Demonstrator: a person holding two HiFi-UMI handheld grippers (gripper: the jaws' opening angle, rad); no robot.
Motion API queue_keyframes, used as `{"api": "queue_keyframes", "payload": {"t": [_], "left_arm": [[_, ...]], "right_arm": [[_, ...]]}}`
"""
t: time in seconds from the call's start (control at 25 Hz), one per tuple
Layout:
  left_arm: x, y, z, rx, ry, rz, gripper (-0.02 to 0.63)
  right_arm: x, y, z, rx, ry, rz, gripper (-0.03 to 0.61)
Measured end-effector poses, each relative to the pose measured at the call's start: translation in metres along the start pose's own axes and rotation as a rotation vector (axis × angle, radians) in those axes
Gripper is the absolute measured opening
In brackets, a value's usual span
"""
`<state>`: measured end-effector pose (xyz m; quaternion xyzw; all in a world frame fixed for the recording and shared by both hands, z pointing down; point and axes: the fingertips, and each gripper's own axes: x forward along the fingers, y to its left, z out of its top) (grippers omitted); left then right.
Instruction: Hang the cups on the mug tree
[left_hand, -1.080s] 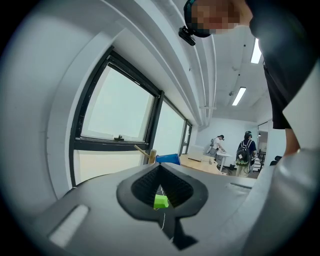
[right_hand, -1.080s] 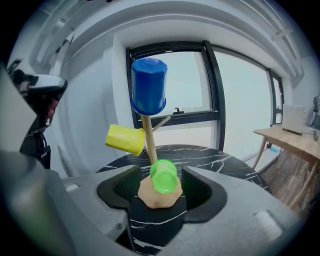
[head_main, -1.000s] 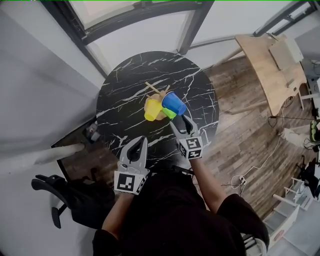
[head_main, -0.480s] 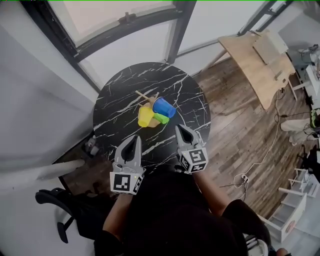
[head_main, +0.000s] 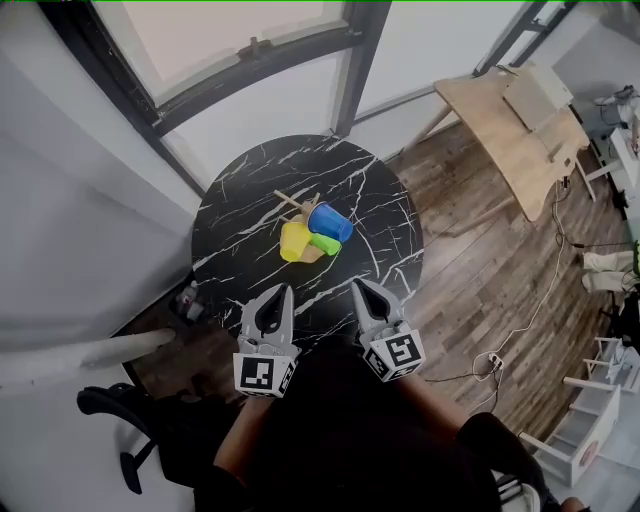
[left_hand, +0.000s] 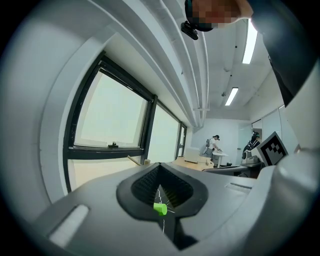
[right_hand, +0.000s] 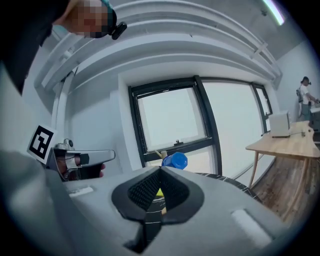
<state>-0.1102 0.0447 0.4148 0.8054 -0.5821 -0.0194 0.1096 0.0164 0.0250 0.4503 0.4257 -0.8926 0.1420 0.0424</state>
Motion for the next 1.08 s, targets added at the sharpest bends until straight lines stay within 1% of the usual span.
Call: {"api": "queue_keyframes", "payload": {"t": [0.12,0.24,0.44,0.6,0.8,1.08], "left_arm": [[0.001,0.0,0.002,0.012,-0.003,0.004,0.0],[0.002,0.001,0.007,0.009,-0.003,0.012,0.0],[0.0,0.006,0.002,0.011,0.007,0.021,0.0],[0.0,0.006,0.002,0.006,0.005,0.023,0.0],[0.001,0.004,-0.004,0.005,-0.002,0.004,0.0],[0.0,0.002,0.001,0.011,0.0,0.012,0.0]], "right_arm": [[0.002,0.003,-0.002,0.002,0.011,0.019,-0.003],[0.004,0.003,0.001,0.002,0.007,0.017,-0.003],[0.006,0.004,0.002,0.01,0.003,0.029,-0.003],[0.005,0.003,0.004,0.005,-0.003,0.024,-0.004],[0.005,0.001,0.005,-0.001,-0.003,0.013,-0.003],[0.003,0.002,0.006,-0.005,-0.007,0.015,-0.003]]}}
